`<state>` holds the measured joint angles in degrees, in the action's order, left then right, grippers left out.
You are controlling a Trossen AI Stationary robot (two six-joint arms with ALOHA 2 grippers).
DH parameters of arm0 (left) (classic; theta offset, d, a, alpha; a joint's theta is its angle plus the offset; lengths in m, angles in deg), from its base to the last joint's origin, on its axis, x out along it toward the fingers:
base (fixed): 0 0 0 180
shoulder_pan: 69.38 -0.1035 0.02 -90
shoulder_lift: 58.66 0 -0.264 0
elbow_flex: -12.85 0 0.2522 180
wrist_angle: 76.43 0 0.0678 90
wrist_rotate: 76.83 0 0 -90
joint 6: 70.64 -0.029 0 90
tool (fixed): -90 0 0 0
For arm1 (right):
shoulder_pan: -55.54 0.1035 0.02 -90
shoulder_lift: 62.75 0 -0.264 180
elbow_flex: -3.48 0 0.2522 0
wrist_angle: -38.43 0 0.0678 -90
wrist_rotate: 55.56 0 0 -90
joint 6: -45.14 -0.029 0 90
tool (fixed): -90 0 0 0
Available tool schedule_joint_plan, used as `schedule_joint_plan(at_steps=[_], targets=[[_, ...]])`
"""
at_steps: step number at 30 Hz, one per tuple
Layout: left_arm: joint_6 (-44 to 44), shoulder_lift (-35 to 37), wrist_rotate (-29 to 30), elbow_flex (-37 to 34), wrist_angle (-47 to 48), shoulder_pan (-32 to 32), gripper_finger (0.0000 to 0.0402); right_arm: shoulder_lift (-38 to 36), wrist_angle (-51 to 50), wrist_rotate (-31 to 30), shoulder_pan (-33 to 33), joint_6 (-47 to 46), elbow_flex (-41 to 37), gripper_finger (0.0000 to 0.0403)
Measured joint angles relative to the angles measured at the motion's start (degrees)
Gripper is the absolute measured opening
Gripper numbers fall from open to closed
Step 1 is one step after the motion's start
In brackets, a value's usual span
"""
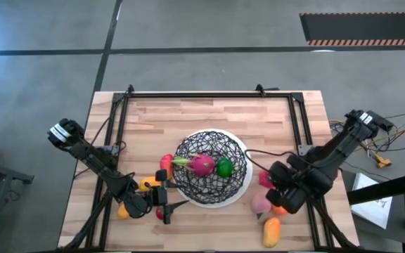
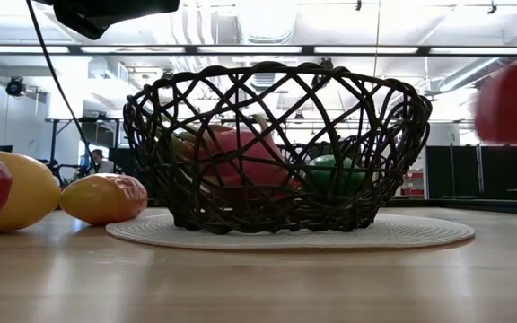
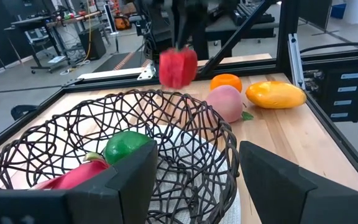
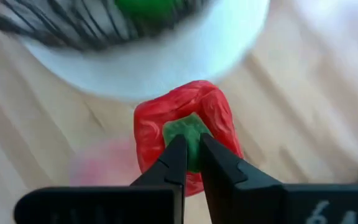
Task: Build produce basket
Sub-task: Put the bell pepper into the basket
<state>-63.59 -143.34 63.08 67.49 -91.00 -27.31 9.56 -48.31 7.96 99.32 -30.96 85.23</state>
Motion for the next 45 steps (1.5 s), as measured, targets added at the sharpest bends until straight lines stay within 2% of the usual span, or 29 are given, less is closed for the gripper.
schedule_joint_plan(at_steps=[5,9,12,17,20,24,27,32,40,45], targets=[[-0.08,0.00,0.00,0.04,-0.61,-0.09,0.0212,4.52,1.31,-8.49,-3.04,12.78,10.25,0.0019],[-0.55,0.00,0.00,0.06,-1.21,-0.11,0.0212,9.50,7.36,-7.74,-9.01,27.57,15.23,0.0019],[-0.52,0.00,0.00,0.07,-1.24,-0.10,0.0212,13.34,14.24,-3.09,-14.00,38.46,16.80,0.0018],[-0.50,0.00,0.01,0.07,-1.21,-0.09,0.0212,19.34,23.40,14.76,-21.58,49.09,17.03,0.0019],[-0.50,0.00,0.00,0.05,-1.19,-0.11,0.0212,22.57,23.32,21.34,-24.74,50.11,17.03,0.0020],[-0.36,0.00,0.00,0.04,-1.17,-0.09,0.0212,25.53,20.26,22.40,-27.21,50.59,17.01,0.0021],[-0.37,0.00,0.00,0.02,-1.17,-0.11,0.0212,26.43,18.87,19.78,-28.11,51.30,17.01,0.0022],[-0.36,0.00,0.00,0.00,-1.19,-0.10,0.0212,26.76,18.30,11.55,-28.36,51.72,17.01,0.0022],[-0.29,0.00,0.00,0.00,-1.19,-0.11,0.0212,27.15,18.37,11.42,-28.34,54.25,16.80,0.0024],[-0.25,0.00,0.00,0.00,-1.19,-0.09,0.0212,27.13,18.37,11.42,-28.34,54.25,16.70,0.0064]])
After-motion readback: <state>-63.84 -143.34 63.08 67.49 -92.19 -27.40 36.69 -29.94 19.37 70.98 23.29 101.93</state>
